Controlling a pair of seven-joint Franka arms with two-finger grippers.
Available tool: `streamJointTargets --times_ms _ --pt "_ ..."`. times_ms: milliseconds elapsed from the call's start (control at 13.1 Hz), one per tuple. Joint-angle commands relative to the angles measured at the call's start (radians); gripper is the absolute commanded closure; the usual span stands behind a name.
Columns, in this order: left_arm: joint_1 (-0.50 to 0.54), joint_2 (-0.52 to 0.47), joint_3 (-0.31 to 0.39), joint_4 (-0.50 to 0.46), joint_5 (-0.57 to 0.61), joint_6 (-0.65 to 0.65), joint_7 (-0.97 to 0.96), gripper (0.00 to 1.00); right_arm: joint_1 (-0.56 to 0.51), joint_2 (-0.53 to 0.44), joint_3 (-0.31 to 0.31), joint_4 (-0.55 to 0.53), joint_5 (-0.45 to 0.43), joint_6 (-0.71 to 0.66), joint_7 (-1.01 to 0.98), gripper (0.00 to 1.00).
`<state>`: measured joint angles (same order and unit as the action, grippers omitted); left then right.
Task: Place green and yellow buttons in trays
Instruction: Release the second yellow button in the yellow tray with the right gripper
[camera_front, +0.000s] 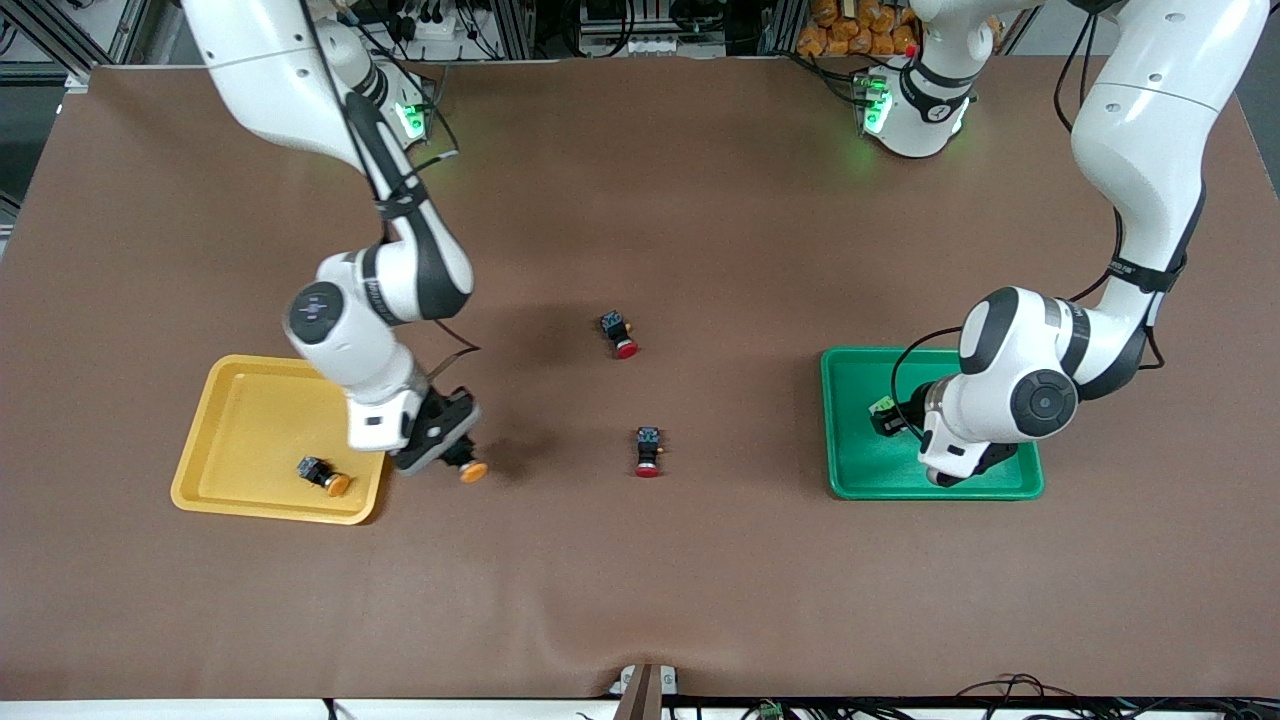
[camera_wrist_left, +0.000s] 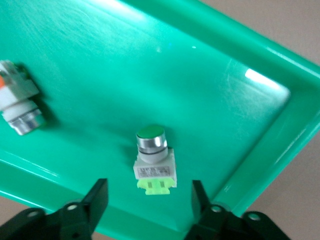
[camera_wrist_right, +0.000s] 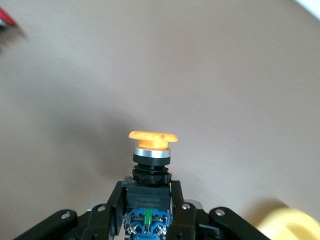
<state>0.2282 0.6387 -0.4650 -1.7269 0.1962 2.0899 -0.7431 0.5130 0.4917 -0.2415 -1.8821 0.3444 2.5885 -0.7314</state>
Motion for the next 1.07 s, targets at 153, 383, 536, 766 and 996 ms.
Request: streamJointTargets --times_ms 153,383,536,766,996 --pt "0.022 -0.138 -0.009 0.019 0.008 -0.062 0.008 0.0 -0.154 -0.085 -0.082 -0.019 0.01 -0.255 -0.176 1.0" --pt "0.022 -0.191 -0.011 0.084 0.008 -0.112 0.045 0.0 -0.261 -0.09 -0.084 -0.005 0.01 -0.332 -0.248 1.0" --pt "0.023 -0.208 -0.004 0.151 0.009 -0.161 0.114 0.0 -0.304 -0.082 -0.091 0.052 -0.002 -0.442 -0.27 0.67" --pt "0.042 -0.218 -0.001 0.234 0.011 -0.241 0.253 0.0 -0.327 -0.099 -0.126 0.09 -0.013 -0.586 -0.263 0.0" --pt "0.057 -0.304 -0.003 0.242 0.038 -0.295 0.33 0.0 -0.315 -0.134 -0.177 0.135 -0.018 -0.734 -0.238 0.0"
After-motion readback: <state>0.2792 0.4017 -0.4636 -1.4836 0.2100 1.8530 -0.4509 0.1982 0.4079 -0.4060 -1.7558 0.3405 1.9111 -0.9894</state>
